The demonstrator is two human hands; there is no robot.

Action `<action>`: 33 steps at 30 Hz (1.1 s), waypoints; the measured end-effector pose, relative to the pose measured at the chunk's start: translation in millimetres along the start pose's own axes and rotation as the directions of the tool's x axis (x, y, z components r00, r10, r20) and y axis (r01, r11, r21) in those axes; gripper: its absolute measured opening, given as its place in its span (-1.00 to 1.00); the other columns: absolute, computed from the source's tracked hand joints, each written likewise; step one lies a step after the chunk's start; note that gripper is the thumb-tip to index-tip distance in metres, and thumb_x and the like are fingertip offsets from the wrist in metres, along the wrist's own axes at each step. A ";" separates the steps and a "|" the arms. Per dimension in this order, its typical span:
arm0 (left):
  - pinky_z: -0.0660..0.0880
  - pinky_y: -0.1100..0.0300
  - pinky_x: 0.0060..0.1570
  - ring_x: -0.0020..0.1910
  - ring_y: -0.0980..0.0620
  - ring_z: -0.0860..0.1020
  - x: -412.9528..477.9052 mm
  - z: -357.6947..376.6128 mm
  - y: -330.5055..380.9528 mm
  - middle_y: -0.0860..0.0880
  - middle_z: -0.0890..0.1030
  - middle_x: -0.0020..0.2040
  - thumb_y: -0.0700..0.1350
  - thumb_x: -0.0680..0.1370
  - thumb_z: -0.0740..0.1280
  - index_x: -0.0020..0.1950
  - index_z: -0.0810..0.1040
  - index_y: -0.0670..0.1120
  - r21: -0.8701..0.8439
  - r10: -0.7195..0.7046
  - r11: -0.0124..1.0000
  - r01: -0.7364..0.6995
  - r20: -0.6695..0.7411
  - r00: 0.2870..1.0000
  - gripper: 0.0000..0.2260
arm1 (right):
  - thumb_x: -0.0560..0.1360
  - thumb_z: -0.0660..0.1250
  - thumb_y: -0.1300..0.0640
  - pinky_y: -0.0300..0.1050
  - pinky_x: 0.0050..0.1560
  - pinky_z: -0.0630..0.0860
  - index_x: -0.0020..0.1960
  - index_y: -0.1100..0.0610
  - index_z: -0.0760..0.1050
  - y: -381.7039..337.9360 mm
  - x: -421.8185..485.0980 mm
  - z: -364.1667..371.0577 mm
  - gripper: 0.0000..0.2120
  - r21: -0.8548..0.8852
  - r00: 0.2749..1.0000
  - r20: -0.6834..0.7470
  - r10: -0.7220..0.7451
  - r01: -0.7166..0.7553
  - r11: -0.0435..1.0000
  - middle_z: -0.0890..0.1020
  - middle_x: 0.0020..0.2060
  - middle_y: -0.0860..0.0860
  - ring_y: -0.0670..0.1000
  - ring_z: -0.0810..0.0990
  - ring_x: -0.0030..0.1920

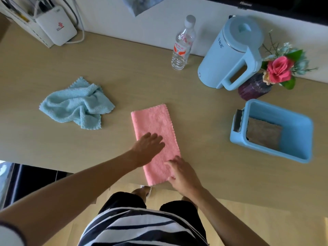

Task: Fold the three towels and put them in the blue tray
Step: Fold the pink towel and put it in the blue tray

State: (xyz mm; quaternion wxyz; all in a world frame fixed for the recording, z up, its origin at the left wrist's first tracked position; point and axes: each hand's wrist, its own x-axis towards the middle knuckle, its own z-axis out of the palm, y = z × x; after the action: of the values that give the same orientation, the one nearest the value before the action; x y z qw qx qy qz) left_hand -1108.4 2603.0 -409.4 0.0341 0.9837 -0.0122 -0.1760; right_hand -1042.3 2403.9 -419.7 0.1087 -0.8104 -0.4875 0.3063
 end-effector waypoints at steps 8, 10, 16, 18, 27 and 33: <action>0.48 0.03 0.25 0.24 -0.08 0.49 -51.5 42.8 2.3 -0.09 0.54 0.26 -0.24 0.39 0.39 0.24 0.50 -0.07 -0.131 0.136 0.983 -0.125 0.075 0.988 -0.58 | 0.34 0.43 0.31 0.00 0.21 0.48 0.18 0.02 0.59 28.9 9.5 0.0 -0.55 -0.304 0.961 0.023 -0.275 0.269 0.914 0.56 0.14 -0.04 0.03 0.52 0.14; 0.42 -0.01 0.33 0.27 -0.10 0.45 -53.9 42.3 2.7 -0.09 0.50 0.29 -0.10 0.39 0.42 0.28 0.48 -0.06 -0.118 0.133 0.985 -0.123 0.082 0.988 -0.54 | 0.39 0.38 0.28 -0.03 0.16 0.44 0.10 0.01 0.63 28.1 14.5 0.4 -0.67 -0.321 0.966 0.000 -0.259 0.245 0.915 0.58 0.06 -0.07 0.02 0.53 0.08; 0.46 0.00 0.23 0.13 -0.04 0.50 -64.4 53.0 5.3 -0.01 0.54 0.13 0.33 0.26 0.46 0.22 0.52 0.00 -0.172 0.027 0.984 -0.034 -0.044 0.999 -0.35 | 0.51 0.29 0.03 0.00 0.07 0.41 -0.32 -0.07 0.38 5.4 32.2 -14.7 -0.76 -0.023 0.999 -0.008 -0.051 0.050 0.998 0.55 -0.18 -0.09 -0.03 0.52 -0.07; 0.42 0.06 0.17 0.08 0.00 0.51 -62.1 54.8 6.7 0.03 0.55 0.07 0.23 0.41 0.40 0.16 0.54 0.04 -0.293 -0.085 0.955 0.039 -0.144 0.986 -0.58 | 0.53 0.18 -0.06 -0.03 -0.05 0.35 -0.38 -0.10 0.23 -1.0 36.2 -24.1 -0.67 0.099 1.000 -0.003 -0.005 0.006 0.995 0.46 -0.29 -0.16 -0.09 0.45 -0.21; 0.44 0.17 -0.35 -0.33 -0.04 0.59 -50.4 18.4 -18.5 -0.05 0.68 -0.20 0.00 0.57 0.27 0.05 0.63 -0.13 -0.861 -0.468 0.457 0.222 -0.020 0.884 -0.75 | 0.42 0.54 0.02 -0.45 -0.15 0.45 0.17 0.06 0.51 -1.5 57.7 -63.4 -0.62 0.534 0.994 0.098 0.050 -0.095 0.840 0.65 0.02 -0.11 -0.21 0.61 -0.06; 0.28 0.13 -0.42 -0.43 -0.01 0.39 -30.4 8.6 -50.2 -0.05 0.49 -0.39 0.03 0.50 0.35 -0.33 0.43 -0.06 -0.898 -0.637 0.252 0.360 0.127 0.761 -0.73 | 0.46 0.39 0.13 -0.04 -0.36 0.41 -0.01 0.17 0.59 -1.9 101.7 -83.6 -0.85 0.506 0.965 -0.097 0.244 -0.163 0.847 0.65 -0.27 0.12 0.01 0.50 -0.34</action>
State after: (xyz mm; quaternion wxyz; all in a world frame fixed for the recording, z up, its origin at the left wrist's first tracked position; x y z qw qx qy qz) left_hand -1139.3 2653.6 -410.6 0.4852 0.7766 0.4010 -0.0242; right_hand -959.0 2502.2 -392.6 0.3172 -0.8243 -0.2941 0.3653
